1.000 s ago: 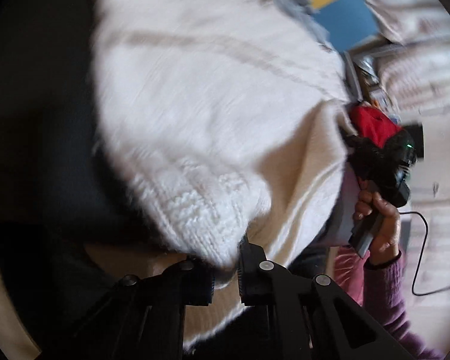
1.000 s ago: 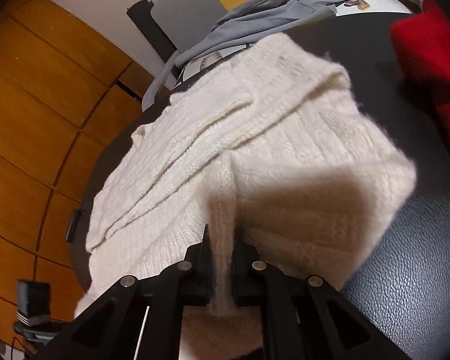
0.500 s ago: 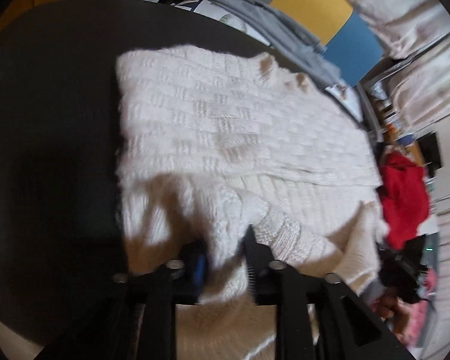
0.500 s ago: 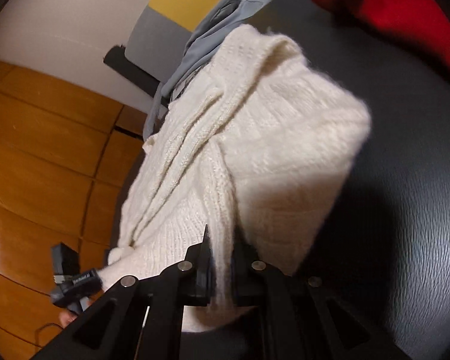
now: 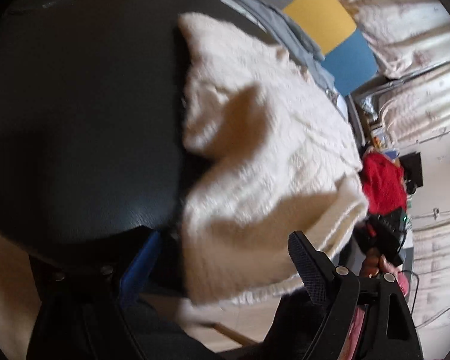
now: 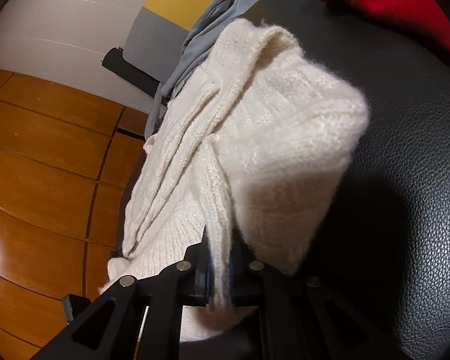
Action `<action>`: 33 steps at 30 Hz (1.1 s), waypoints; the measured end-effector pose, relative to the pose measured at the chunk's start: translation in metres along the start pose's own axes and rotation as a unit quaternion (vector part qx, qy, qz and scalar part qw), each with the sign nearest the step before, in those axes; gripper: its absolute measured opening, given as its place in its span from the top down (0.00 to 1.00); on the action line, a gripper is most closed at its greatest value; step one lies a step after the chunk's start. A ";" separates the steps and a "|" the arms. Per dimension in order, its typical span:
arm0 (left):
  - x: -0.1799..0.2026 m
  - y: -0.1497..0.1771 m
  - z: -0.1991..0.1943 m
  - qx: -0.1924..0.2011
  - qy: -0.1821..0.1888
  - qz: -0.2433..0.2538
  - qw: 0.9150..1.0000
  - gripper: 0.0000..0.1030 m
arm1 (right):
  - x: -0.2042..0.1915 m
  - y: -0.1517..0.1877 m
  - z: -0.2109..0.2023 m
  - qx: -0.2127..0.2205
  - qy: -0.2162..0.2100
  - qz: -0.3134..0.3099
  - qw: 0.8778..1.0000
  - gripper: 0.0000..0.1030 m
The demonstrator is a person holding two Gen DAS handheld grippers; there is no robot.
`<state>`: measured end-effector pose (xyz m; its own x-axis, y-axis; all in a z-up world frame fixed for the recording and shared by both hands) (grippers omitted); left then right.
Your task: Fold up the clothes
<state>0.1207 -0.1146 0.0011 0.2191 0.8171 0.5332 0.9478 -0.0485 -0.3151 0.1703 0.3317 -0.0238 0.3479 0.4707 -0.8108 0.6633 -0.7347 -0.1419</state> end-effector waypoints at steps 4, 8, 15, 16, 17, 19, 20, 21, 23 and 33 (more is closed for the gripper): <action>0.007 0.005 0.015 -0.043 -0.007 -0.001 0.999 0.87 | -0.005 -0.003 -0.001 -0.003 0.005 -0.012 1.000 0.94; -0.004 0.009 0.009 -0.029 0.039 -0.040 0.998 0.91 | -0.010 -0.006 -0.007 -0.006 0.001 -0.024 1.000 0.93; -0.014 -0.001 -0.043 0.046 0.129 -0.080 0.987 0.91 | -0.012 -0.015 -0.042 -0.012 -0.119 0.023 0.993 0.94; -0.011 -0.006 -0.050 0.054 0.139 -0.078 0.986 0.91 | -0.014 -0.016 -0.047 -0.014 -0.139 0.027 0.990 0.94; -0.009 -0.011 -0.057 0.061 0.149 -0.077 0.984 0.91 | -0.018 -0.017 -0.053 -0.016 -0.156 0.026 0.987 0.94; 0.000 -0.022 -0.067 0.074 0.169 -0.074 0.980 0.92 | -0.025 -0.020 -0.064 -0.014 -0.187 0.034 0.982 0.94; 0.006 -0.029 -0.071 0.080 0.180 -0.074 0.978 0.91 | -0.029 -0.022 -0.070 -0.013 -0.202 0.037 0.979 0.94; 0.012 -0.035 -0.075 0.086 0.190 -0.074 0.975 0.91 | -0.033 -0.024 -0.075 -0.011 -0.217 0.041 0.975 0.94; 0.020 -0.049 -0.078 0.096 0.214 -0.081 0.969 0.91 | -0.038 -0.032 -0.085 -0.002 -0.240 0.050 0.970 0.94; 0.025 -0.134 -0.057 0.112 0.273 -0.189 0.937 0.91 | -0.050 -0.111 -0.075 0.026 -0.264 0.105 0.958 0.94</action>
<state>0.0123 -0.1202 0.1018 0.0220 0.3327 0.9428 0.9228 0.3561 -0.1472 0.1294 0.4264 0.0752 0.0779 0.0066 -0.9969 0.5773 -0.8155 0.0397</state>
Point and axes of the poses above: each gripper's, at about its wrist camera, not at the fingertips, and z roughly the way its jaws point, x to its right, y to its underside, the point moved 1 cm from there along z, roughly the way its jaws point, and after that the axes turned 8 degrees about z, right-handed, at the moved point
